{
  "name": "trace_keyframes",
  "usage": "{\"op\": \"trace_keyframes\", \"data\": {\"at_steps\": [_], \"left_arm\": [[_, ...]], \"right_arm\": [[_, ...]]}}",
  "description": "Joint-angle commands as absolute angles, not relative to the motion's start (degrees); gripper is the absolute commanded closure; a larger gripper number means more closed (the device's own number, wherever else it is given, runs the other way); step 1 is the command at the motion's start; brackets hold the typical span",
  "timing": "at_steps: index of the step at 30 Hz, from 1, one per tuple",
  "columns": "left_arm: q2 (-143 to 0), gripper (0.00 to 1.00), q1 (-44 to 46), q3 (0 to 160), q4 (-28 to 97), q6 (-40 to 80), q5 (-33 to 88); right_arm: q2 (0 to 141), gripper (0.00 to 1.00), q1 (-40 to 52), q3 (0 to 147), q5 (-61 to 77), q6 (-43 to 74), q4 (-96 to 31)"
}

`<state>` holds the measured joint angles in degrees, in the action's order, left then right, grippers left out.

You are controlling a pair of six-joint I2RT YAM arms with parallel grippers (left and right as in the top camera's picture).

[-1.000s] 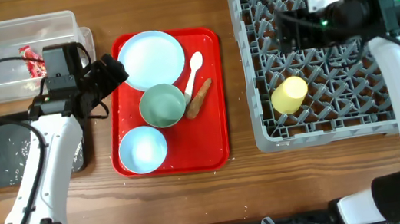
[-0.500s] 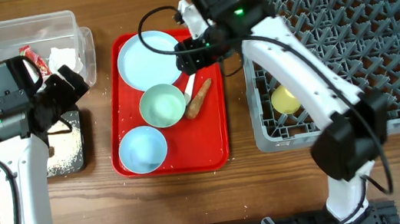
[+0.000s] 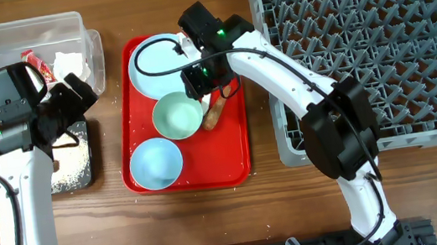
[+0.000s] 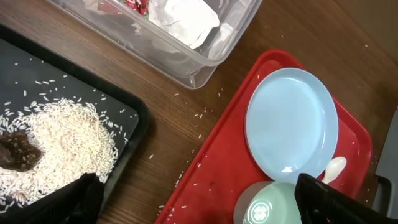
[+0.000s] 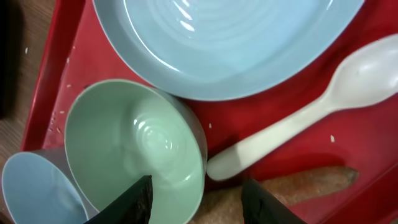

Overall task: Sort waste into correct bins and load items into the dishwasher rack
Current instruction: 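Reach right gripper to red tray and grasp green bowl, then place green bowl upright at back of dish rack with right gripper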

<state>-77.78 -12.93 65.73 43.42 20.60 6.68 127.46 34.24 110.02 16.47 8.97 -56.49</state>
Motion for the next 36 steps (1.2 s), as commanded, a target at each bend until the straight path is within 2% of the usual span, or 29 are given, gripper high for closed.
{"op": "trace_keyframes", "data": {"at_steps": [1,19,20,24,26,32,36], "left_arm": [[-76.8,0.0,-13.3,66.8,43.4,19.7,6.3],[-76.8,0.0,-13.3,66.8,43.4,19.7,6.3],[-76.8,0.0,-13.3,66.8,43.4,19.7,6.3],[-76.8,0.0,-13.3,66.8,43.4,19.7,6.3],[-76.8,0.0,-13.3,66.8,43.4,19.7,6.3],[-76.8,0.0,-13.3,66.8,43.4,19.7,6.3],[-76.8,0.0,-13.3,66.8,43.4,19.7,6.3]], "right_arm": [[129.1,0.58,34.2,110.1,16.3,9.0,-55.5],[133.4,0.59,36.4,110.1,15.1,11.0,-56.9],[133.5,0.61,36.4,110.1,14.3,11.6,-57.0],[133.6,0.88,36.4,110.1,10.9,12.2,-57.0],[133.6,0.96,36.4,110.1,9.3,12.3,-57.1],[132.6,0.96,36.3,110.7,9.0,12.4,-56.1],[127.0,0.96,35.6,112.8,8.9,11.9,-56.7]]}}
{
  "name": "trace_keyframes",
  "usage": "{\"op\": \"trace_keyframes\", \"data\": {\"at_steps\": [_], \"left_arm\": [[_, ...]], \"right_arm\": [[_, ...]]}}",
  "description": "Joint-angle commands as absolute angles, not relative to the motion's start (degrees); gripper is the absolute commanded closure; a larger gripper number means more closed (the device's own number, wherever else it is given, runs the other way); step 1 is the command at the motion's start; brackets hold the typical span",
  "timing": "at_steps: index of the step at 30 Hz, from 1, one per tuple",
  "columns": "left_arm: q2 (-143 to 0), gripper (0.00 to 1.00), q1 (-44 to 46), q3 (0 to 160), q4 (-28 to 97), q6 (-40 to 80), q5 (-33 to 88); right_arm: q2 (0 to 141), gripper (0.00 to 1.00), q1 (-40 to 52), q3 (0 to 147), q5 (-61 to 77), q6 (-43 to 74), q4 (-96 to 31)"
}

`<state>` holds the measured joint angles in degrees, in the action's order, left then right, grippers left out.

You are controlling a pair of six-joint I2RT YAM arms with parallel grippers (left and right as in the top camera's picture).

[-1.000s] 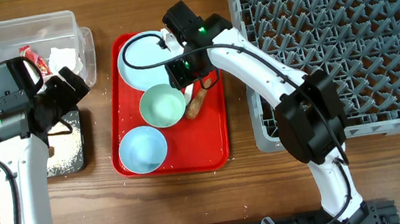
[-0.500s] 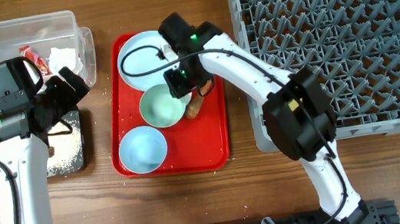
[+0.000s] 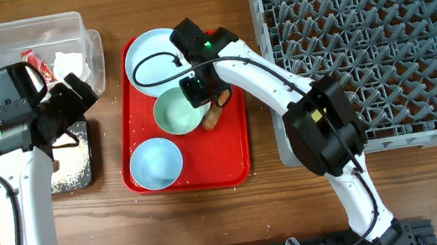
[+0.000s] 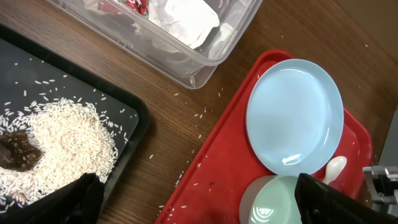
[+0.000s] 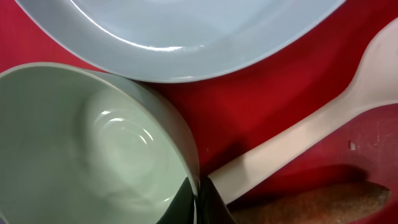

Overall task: Sort waste into correct bins and load items into the dishwasher rack
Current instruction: 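Place green bowl upright at back of dish rack with right gripper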

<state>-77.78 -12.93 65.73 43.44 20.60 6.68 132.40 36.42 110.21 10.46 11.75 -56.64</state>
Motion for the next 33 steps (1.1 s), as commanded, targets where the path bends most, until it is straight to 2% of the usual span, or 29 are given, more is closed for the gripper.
{"op": "trace_keyframes", "data": {"at_steps": [1,7,10,14,17,27,33], "left_arm": [[-76.8,0.0,-13.3,66.8,43.4,19.7,6.3],[-76.8,0.0,-13.3,66.8,43.4,19.7,6.3],[-76.8,0.0,-13.3,66.8,43.4,19.7,6.3],[-76.8,0.0,-13.3,66.8,43.4,19.7,6.3],[-76.8,0.0,-13.3,66.8,43.4,19.7,6.3],[-76.8,0.0,-13.3,66.8,43.4,19.7,6.3],[-76.8,0.0,-13.3,66.8,43.4,19.7,6.3]], "right_arm": [[124.2,0.96,35.0,112.8,8.3,11.9,-56.6],[110.3,0.96,30.4,112.8,-20.3,13.0,-56.7],[108.8,0.96,27.8,112.8,-41.5,14.1,-56.5],[110.1,0.95,23.2,112.1,-57.2,8.1,-56.1],[111.7,0.96,19.9,111.8,-58.7,0.2,-51.2],[125.6,0.96,15.8,111.7,-62.2,-39.7,-13.6],[131.9,0.96,13.4,111.7,-63.7,-49.8,-2.4]]}}
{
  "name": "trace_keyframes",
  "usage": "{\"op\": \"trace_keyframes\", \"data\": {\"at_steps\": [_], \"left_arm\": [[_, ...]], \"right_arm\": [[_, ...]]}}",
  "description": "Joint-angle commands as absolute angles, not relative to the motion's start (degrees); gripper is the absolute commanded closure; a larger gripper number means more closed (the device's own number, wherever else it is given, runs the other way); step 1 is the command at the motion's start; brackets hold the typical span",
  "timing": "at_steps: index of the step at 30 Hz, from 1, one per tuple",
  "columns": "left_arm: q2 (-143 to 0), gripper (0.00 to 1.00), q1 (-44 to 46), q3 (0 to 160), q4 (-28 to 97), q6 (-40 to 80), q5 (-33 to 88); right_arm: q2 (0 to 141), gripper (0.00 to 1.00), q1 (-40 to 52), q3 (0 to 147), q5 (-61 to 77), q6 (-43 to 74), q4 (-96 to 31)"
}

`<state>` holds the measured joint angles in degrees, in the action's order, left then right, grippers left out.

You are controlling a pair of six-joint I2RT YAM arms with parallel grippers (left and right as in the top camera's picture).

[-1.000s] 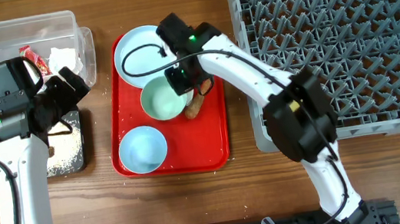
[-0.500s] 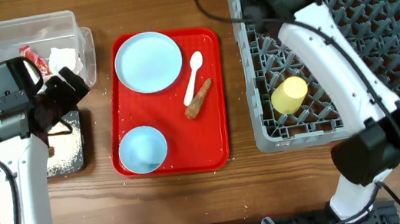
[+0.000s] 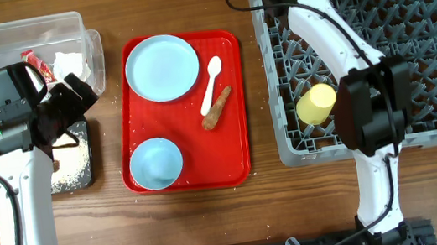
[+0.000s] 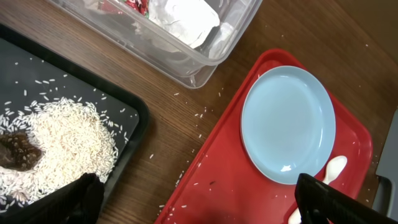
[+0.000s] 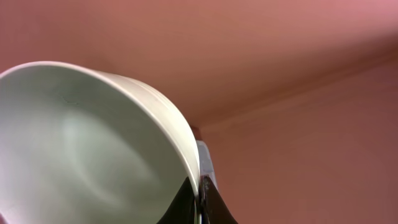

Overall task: Sort waste into correct bins and load items into the dishwasher rack
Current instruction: 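Place green bowl upright at back of dish rack with right gripper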

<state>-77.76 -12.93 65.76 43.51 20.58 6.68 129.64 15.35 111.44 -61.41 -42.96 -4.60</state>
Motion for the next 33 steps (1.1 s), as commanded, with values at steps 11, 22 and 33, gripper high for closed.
{"op": "trace_keyframes", "data": {"at_steps": [11,22,33], "left_arm": [[-76.8,0.0,-13.3,66.8,43.4,19.7,6.3],[-76.8,0.0,-13.3,66.8,43.4,19.7,6.3],[-76.8,0.0,-13.3,66.8,43.4,19.7,6.3]], "right_arm": [[132.9,0.96,14.3,111.6,-59.9,-44.9,-9.2],[132.9,0.96,17.1,111.0,-59.1,-41.1,-14.6],[132.9,0.96,15.0,111.0,-60.5,-38.9,-9.0]]}}
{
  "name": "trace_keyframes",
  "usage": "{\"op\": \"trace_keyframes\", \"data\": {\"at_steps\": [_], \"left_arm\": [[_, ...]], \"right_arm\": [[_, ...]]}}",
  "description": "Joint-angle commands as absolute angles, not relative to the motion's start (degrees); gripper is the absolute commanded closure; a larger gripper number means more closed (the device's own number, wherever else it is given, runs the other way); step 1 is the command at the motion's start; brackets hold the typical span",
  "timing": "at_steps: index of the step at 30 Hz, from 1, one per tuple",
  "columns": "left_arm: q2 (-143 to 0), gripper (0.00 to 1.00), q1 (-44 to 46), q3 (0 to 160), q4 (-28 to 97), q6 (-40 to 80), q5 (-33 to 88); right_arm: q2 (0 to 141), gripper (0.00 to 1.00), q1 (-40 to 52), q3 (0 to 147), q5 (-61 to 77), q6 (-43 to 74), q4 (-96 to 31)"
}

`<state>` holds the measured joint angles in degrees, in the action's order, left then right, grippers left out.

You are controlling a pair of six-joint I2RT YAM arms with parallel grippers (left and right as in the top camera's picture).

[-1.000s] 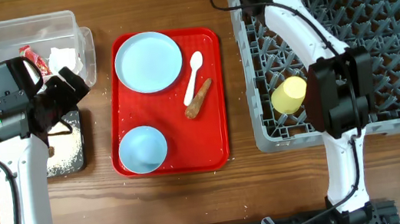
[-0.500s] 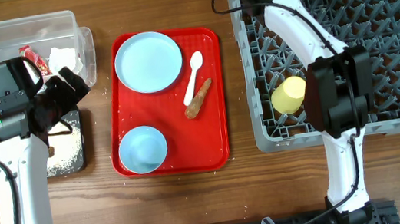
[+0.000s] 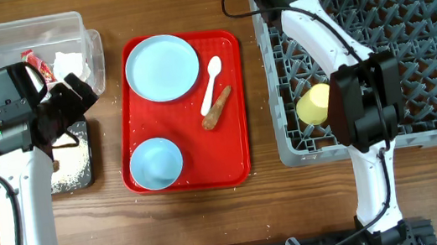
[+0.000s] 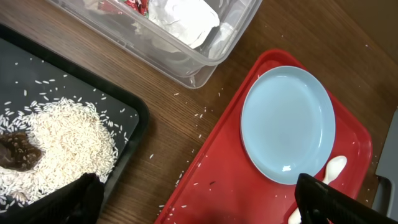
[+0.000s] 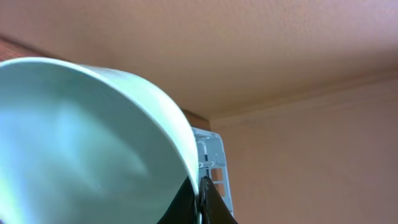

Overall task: Sort waste into correct bins and load items into the dishwasher rack
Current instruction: 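Place green bowl upright at back of dish rack with right gripper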

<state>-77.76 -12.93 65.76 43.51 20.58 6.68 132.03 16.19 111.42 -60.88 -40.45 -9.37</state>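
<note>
My right gripper (image 5: 198, 194) is shut on the rim of a pale green bowl (image 5: 81, 143), held high and tilted over the far left corner of the grey dishwasher rack (image 3: 377, 42). In the overhead view the bowl shows only at the top edge. On the red tray (image 3: 239, 149) lie a blue plate (image 3: 162, 68), a white spoon (image 3: 210, 74), a brown food stick (image 3: 216, 107) and a blue bowl (image 3: 156, 163). My left gripper (image 4: 196, 196) hangs open between the black tray and the red tray, holding nothing.
A yellow cup (image 3: 315, 103) lies in the rack's left side. A clear bin (image 4: 180, 37) with wrappers stands at the far left. The black tray (image 4: 127, 112) beside it holds spilled rice (image 4: 59, 140) and a brown scrap. Rice grains dot the wooden table.
My right gripper, still shut on the green bowl, has shifted slightly and tilted, so the rack's corner now shows lower beside the bowl. The left arm has not moved.
My right gripper stood open over the green bowl on the red tray, then was shut on its rim there. Later the bowl was off the tray, held high over the rack's far left corner, where it stays. The left arm stayed still throughout.
</note>
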Motion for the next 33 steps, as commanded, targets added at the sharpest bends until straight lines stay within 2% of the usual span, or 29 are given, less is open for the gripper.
{"op": "trace_keyframes", "data": {"at_steps": [1,10,19,25,27,30,32,33], "left_arm": [[-76.8,0.0,-13.3,66.8,43.4,19.7,6.3],[-76.8,0.0,-13.3,66.8,43.4,19.7,6.3],[-76.8,0.0,-13.3,66.8,43.4,19.7,6.3],[-76.8,0.0,-13.3,66.8,43.4,19.7,6.3],[-76.8,0.0,-13.3,66.8,43.4,19.7,6.3],[-76.8,0.0,-13.3,66.8,43.4,19.7,6.3],[-76.8,0.0,-13.3,66.8,43.4,19.7,6.3],[-76.8,0.0,-13.3,66.8,43.4,19.7,6.3]], "right_arm": [[132.9,0.96,14.7,111.0,-61.1,-38.8,-8.8],[133.8,0.96,13.3,110.9,-62.6,-38.6,-7.5],[135.5,0.96,16.8,110.9,-61.1,-37.4,-11.6],[135.5,0.95,19.6,110.9,-61.5,-37.4,-19.9],[135.5,0.84,20.5,110.9,-61.8,-37.4,-21.9],[135.5,0.74,21.6,110.9,-62.2,-37.4,-22.2],[135.5,0.6,22.2,110.9,-62.2,-37.5,-22.2],[135.5,0.47,22.6,110.9,-62.2,-37.5,-22.2]]}}
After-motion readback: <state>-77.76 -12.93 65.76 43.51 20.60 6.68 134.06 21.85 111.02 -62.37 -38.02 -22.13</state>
